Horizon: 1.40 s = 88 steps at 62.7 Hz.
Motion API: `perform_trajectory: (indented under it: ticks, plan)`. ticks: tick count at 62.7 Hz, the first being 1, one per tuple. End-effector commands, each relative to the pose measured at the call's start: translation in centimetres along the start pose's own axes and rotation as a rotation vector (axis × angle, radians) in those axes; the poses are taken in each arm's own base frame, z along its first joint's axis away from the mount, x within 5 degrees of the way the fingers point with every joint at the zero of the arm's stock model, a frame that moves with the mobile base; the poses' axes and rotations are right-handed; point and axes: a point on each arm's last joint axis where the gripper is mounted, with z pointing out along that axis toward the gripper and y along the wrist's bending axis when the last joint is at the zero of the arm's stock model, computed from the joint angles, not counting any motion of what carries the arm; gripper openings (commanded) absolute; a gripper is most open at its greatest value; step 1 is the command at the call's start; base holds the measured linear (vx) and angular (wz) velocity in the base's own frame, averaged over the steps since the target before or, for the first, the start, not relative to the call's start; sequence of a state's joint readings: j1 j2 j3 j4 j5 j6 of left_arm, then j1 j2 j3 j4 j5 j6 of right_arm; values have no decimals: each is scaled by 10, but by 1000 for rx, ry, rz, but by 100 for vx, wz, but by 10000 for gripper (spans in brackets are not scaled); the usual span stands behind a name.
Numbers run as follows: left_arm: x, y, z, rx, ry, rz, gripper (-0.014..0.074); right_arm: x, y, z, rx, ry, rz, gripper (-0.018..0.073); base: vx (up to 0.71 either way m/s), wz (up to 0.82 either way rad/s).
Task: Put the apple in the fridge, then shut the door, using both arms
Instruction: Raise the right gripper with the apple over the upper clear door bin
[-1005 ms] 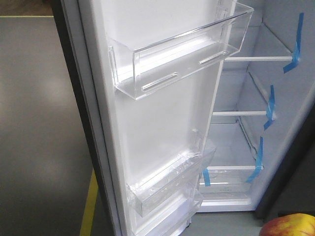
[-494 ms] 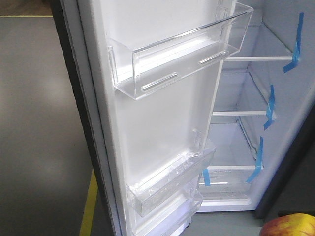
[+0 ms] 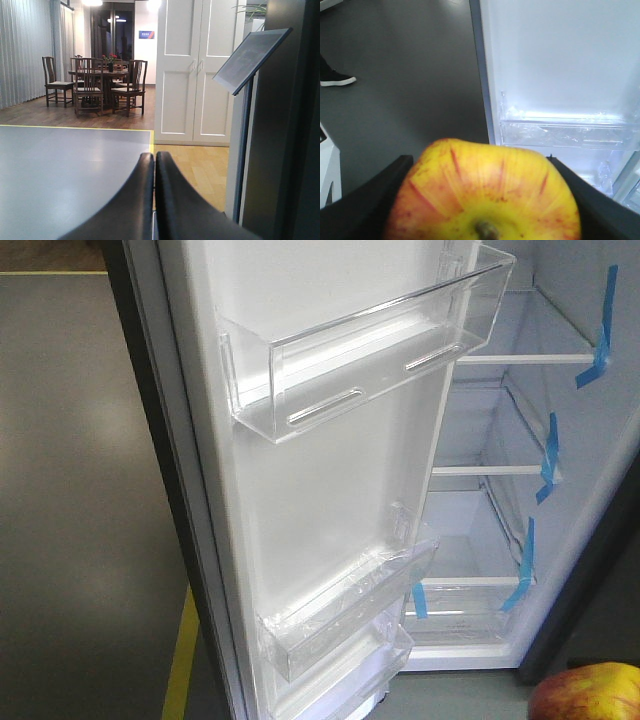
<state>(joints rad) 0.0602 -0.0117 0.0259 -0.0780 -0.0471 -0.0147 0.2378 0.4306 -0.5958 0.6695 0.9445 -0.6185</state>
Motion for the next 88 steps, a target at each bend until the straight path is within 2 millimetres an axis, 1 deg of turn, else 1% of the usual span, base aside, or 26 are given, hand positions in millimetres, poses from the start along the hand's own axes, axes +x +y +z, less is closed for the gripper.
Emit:
perform_trajectory:
  ticks: [1, 10, 16, 19, 30, 33, 47, 57, 65, 74, 83, 88]
  plan:
    - [-1, 0, -1, 2, -70, -14, -6, -18, -6, -1, 50, -121, 59, 411, 0, 0]
    - [-1, 0, -1, 2, -70, -14, -6, -29, -23, 15, 103, -74, 132, 411, 0, 0]
    - [-1, 0, -1, 2, -70, -14, -6, -43, -34, 21, 140, -36, 126, 411, 0, 0]
    - [-1, 0, -1, 2, -70, -14, -6, -53, -40, 24, 157, -12, 118, 411, 0, 0]
    - [-1, 0, -1, 2, -70, -14, -6, -101, -53, 29, 179, -18, 76, 411, 0, 0]
    - [-1, 0, -1, 2, -70, -14, -6, -119, -55, 28, 174, -31, 63, 411, 0, 0]
    - [-1, 0, -1, 2, -70, -14, -6, -185, -67, 30, 148, -59, -5, 411, 0, 0]
    - [-1, 0, -1, 2, -70, -14, -6, -225, -75, 36, 132, -101, -34, 411, 0, 0]
    - [-1, 0, -1, 2, -70, -14, -6, -252, -83, 44, 121, -145, -48, 411, 0, 0]
    - [-1, 0, -1, 2, -70, -14, -6, -273, -91, 56, 92, -168, -49, 411, 0, 0]
    - [-1, 0, -1, 2, -70, -14, -6, -287, -103, 76, 66, -185, -35, 411, 0, 0]
    - [-1, 0, -1, 2, -70, -14, -6, -291, -112, 89, 65, -182, -31, 411, 0, 0]
